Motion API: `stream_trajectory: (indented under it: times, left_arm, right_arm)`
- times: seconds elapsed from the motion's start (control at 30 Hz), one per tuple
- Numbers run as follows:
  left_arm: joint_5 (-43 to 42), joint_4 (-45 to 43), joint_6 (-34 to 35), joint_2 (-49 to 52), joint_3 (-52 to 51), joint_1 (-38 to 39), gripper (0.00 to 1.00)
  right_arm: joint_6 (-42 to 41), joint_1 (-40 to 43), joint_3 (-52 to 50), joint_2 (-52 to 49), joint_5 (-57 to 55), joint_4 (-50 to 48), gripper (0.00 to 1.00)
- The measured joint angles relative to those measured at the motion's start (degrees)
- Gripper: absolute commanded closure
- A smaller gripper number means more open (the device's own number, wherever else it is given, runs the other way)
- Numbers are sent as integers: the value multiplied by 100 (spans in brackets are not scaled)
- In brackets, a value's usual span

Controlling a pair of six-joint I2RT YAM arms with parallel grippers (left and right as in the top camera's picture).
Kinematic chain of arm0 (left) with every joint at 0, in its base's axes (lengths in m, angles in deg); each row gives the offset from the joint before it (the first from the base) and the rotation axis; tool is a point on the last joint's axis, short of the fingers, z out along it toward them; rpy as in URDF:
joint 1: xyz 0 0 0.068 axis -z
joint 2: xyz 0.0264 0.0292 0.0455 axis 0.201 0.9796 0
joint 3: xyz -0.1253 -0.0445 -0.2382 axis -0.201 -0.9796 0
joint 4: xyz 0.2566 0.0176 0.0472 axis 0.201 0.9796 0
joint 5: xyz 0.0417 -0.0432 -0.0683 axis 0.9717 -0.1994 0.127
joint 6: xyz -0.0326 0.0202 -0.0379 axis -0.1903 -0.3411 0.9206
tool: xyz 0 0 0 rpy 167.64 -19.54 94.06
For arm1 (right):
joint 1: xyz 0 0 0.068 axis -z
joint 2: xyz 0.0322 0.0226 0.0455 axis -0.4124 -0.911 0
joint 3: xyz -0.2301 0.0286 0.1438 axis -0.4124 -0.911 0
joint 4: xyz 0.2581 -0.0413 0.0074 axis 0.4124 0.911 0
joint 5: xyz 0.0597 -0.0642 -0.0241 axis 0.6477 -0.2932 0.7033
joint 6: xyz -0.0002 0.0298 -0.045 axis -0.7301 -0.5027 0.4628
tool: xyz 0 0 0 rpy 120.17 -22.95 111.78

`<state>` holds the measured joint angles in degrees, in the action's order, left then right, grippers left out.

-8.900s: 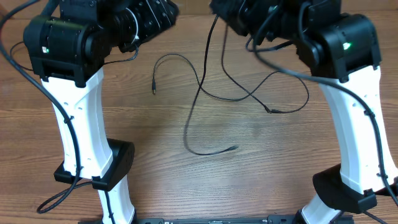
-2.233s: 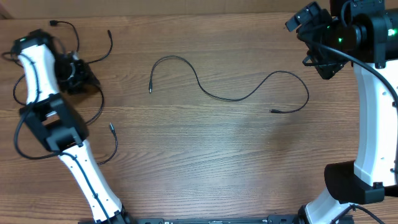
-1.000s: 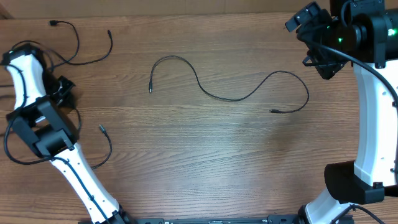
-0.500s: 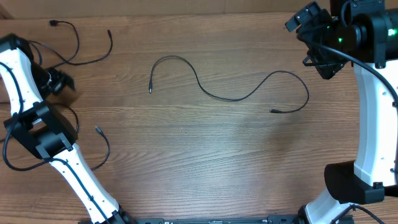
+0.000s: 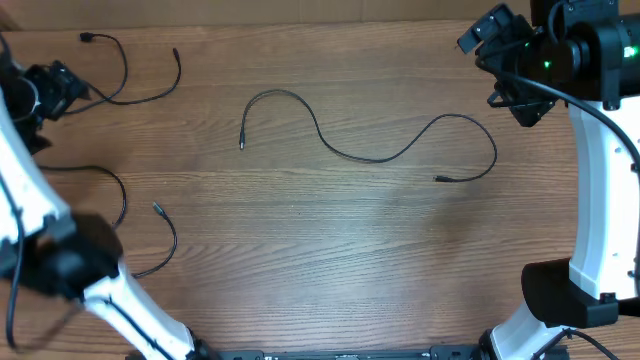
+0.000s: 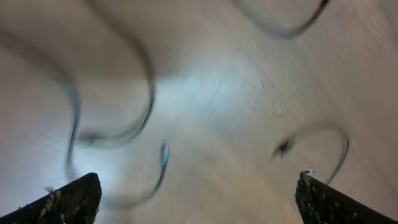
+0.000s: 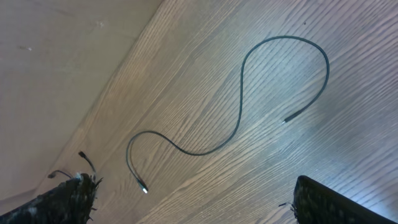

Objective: Untangle cables

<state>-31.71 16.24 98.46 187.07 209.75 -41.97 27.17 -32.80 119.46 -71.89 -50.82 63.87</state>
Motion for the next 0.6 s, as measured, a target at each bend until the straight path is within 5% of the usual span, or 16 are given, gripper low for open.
stream_trajectory:
  times: [0.27, 0.6]
  left_arm:
    - [638, -608, 330, -2601, -3200, 0, 0]
    - [892, -2627, 533, -2933, -6264, -385, 0]
  right_arm:
    - [46, 0, 0, -2, 15, 4, 0]
    - [337, 0, 0, -2, 168, 7, 0]
